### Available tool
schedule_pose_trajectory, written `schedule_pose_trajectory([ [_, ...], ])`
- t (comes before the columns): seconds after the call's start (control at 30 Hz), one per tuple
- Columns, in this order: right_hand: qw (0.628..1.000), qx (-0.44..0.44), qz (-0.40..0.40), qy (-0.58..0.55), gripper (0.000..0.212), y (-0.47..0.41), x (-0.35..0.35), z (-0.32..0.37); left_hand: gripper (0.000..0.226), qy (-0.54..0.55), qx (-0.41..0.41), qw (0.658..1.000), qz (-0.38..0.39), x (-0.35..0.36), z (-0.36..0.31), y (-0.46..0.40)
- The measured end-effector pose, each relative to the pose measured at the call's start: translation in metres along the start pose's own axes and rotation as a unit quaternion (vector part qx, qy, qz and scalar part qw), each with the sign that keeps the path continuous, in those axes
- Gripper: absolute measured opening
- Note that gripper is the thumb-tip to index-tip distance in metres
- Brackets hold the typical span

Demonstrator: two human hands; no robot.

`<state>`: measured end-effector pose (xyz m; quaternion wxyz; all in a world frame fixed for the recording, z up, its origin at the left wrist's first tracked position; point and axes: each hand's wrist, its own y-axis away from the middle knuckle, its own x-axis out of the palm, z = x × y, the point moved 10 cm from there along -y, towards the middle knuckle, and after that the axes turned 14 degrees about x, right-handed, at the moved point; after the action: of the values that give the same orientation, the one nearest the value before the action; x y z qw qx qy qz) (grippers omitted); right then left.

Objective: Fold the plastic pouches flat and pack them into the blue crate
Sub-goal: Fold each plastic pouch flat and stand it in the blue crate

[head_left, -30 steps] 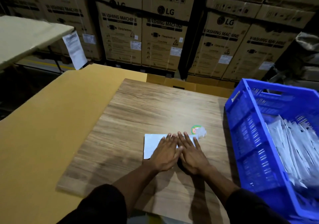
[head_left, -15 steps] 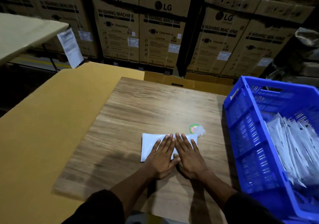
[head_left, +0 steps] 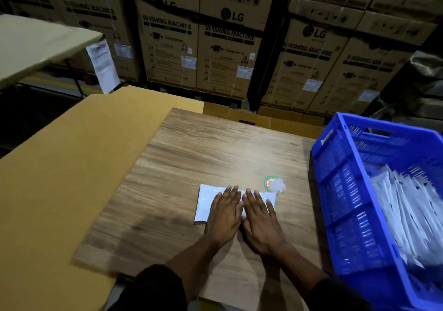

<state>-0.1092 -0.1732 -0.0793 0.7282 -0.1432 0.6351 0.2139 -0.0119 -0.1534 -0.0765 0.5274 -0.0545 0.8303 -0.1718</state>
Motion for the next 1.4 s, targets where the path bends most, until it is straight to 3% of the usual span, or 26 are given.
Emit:
schedule_pose_trajectory([
  [0.1, 1.0, 0.0, 0.014, -0.001, 0.069, 0.0, 0.003, -0.001, 0.048, 0.013, -0.049, 0.998, 0.023, 0.005, 0.005, -0.004],
  [0.3, 0.997, 0.01, 0.045, -0.061, 0.077, -0.007, -0.002, -0.004, 0.053, -0.071, -0.035, 0.997, 0.018, 0.004, 0.002, 0.005],
  [0.43, 0.998, 0.031, 0.031, -0.048, 0.084, -0.018, -0.011, -0.003, 0.053, -0.085, -0.033, 0.996, 0.012, 0.0, -0.001, 0.005],
  [0.67, 0.999, 0.023, 0.015, -0.023, 0.067, -0.022, -0.007, -0.011, 0.054, -0.103, -0.028, 0.993, 0.042, 0.006, 0.002, 0.006],
  [0.93, 0.999, 0.034, 0.025, 0.001, 0.067, -0.025, -0.006, -0.01, 0.053, -0.113, -0.032, 0.99, 0.076, 0.01, 0.008, 0.004],
  [1.2, 0.995, 0.053, 0.07, 0.037, 0.087, -0.032, -0.008, -0.002, 0.055, -0.122, -0.038, 0.985, 0.113, 0.013, 0.014, 0.006],
  [1.4, 0.994, 0.065, 0.077, 0.043, 0.086, -0.021, -0.001, -0.007, 0.063, -0.121, -0.078, 0.986, 0.08, 0.009, 0.015, 0.012],
])
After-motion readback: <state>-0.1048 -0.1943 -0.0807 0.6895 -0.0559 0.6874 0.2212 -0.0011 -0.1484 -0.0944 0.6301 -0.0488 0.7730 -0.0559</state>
